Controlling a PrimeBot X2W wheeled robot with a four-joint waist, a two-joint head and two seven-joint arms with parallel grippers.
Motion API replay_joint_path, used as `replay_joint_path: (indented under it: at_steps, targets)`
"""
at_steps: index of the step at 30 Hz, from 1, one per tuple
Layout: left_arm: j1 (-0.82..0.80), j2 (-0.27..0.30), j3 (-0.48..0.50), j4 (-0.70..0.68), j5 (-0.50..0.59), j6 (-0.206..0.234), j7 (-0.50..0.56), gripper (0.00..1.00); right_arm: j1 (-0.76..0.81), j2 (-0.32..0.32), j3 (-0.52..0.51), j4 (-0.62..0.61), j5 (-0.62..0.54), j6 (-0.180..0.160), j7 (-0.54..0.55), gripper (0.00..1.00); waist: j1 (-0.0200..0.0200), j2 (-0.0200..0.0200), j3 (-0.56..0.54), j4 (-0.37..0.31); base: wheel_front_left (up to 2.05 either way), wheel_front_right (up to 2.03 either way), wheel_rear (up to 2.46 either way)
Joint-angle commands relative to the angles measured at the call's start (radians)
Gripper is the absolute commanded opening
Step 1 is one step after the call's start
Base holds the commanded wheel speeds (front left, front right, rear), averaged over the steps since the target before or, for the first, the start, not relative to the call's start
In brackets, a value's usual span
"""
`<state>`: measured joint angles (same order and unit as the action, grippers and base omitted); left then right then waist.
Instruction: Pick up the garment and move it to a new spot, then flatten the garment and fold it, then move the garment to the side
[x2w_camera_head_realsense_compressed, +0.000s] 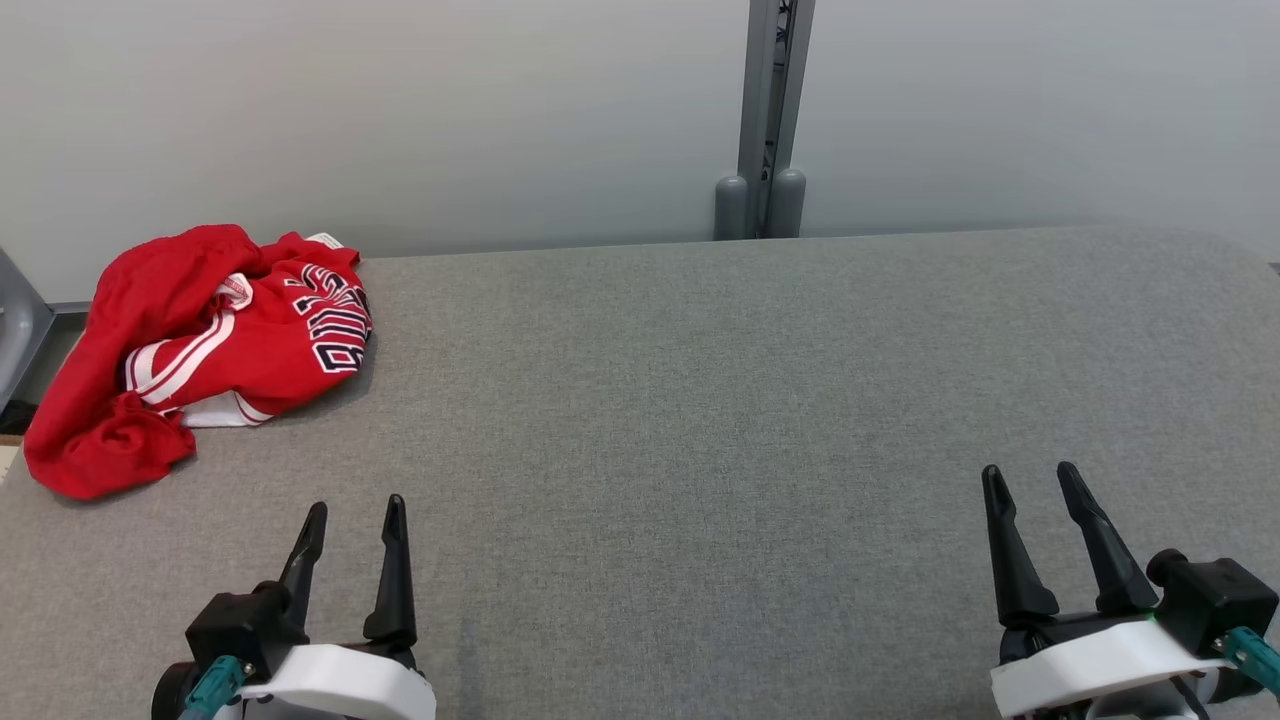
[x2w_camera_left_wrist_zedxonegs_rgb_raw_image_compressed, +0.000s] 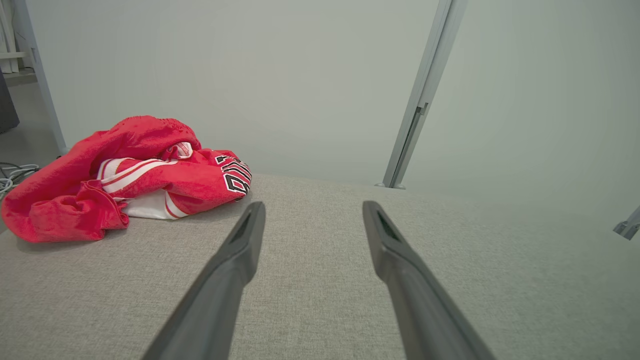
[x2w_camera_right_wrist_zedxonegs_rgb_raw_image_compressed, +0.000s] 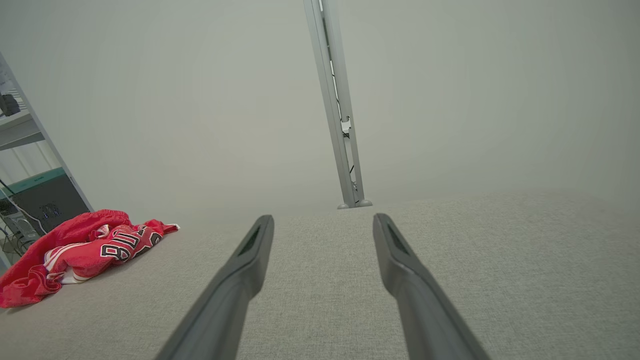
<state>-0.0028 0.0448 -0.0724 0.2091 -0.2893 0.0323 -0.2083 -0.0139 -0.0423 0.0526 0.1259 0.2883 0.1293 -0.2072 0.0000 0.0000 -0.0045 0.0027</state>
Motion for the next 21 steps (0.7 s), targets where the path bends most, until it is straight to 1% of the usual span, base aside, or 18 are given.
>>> replay_joint_path:
  at_steps: [1,21]
  targets:
    - [0.004,0.006,-0.001,-0.002,0.017,0.006,-0.009,1.00,0.003,-0.009,0.001,-0.003,-0.020,0.002,-0.011,1.00,0.0000,0.0000,0.000,0.000,0.00,0.00,0.00]
    - [0.009,0.008,-0.002,0.025,0.129,0.025,-0.047,1.00,0.006,-0.011,0.002,0.001,-0.167,0.002,-0.049,1.00,0.0000,0.0000,0.004,-0.001,0.00,0.00,0.00]
